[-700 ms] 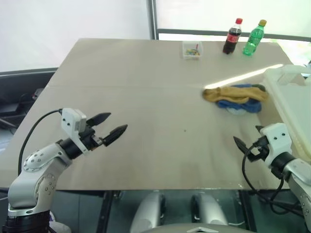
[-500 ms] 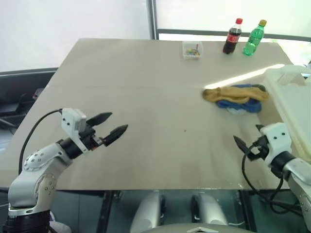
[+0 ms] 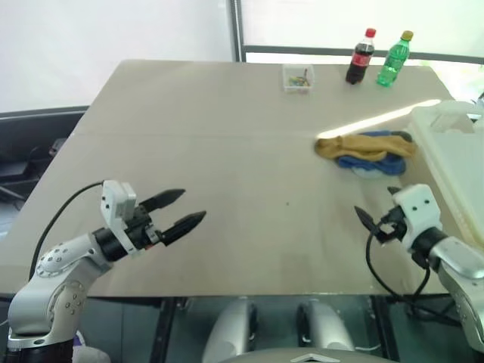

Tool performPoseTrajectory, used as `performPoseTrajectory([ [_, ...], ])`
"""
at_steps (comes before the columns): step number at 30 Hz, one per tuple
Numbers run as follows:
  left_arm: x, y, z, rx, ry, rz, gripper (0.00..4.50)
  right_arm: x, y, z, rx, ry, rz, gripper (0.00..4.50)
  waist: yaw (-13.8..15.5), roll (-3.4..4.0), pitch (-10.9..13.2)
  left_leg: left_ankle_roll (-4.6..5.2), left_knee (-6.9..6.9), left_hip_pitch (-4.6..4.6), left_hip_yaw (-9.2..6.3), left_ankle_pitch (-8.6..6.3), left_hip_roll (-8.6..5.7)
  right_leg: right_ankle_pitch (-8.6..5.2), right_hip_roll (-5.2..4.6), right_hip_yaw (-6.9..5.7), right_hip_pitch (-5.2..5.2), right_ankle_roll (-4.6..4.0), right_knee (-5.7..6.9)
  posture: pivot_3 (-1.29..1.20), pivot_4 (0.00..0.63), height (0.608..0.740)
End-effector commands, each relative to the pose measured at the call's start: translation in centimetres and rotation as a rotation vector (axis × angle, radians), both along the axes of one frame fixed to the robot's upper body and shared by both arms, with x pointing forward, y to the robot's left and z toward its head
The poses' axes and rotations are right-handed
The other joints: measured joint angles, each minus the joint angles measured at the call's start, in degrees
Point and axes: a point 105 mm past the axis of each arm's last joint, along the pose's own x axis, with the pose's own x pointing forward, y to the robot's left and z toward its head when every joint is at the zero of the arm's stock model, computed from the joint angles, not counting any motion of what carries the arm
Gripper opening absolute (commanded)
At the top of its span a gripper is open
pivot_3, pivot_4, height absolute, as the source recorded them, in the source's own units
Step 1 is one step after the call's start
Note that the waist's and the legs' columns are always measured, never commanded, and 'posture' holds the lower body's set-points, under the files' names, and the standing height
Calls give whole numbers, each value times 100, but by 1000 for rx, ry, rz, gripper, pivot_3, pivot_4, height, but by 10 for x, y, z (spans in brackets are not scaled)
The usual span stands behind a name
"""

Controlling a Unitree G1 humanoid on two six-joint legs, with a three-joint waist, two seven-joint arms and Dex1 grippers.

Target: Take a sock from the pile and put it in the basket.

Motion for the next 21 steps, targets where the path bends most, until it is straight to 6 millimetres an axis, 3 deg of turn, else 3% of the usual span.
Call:
performPoseTrajectory([
  [1, -7, -13, 14, 37, -74, -83, 4500, 36, 0, 29, -35, -133, -2, 4468, -30, 1, 1, 0, 0, 1, 2, 0, 0, 0, 0, 1, -1, 0, 1, 0, 150, 729],
  [5, -9, -17, 13, 32, -67, -99, 4500, 79, -12, 44, -69, -165, -42, 4468, -23, 2, 2, 1, 0, 3, 10, 1, 0, 1, 3, -8, -1, -2, 0, 0, 150, 729],
  [8, -10, -17, 12, 28, -66, -94, 4500, 102, -22, 50, -76, -152, -76, 3735, -6, 1, 4, 1, -4, -2, 13, 1, -1, 1, 5, -15, -1, -2, 0, 0, 150, 729],
  [11, -12, -16, 10, 26, -68, -77, 4500, 114, -27, 52, -125, -141, -74, 2397, 8, 2, 6, -1, -6, -6, 8, 2, -3, 1, 2, -22, 0, -2, -2, 0, 150, 729],
  [21, -19, -17, 6, 13, -49, -55, 4500, 123, -34, 45, -325, -118, -28, 2397, -26, 4, 7, 2, -7, -6, 11, 1, -3, 1, 1, -17, -1, -1, -3, 0, 150, 729],
])
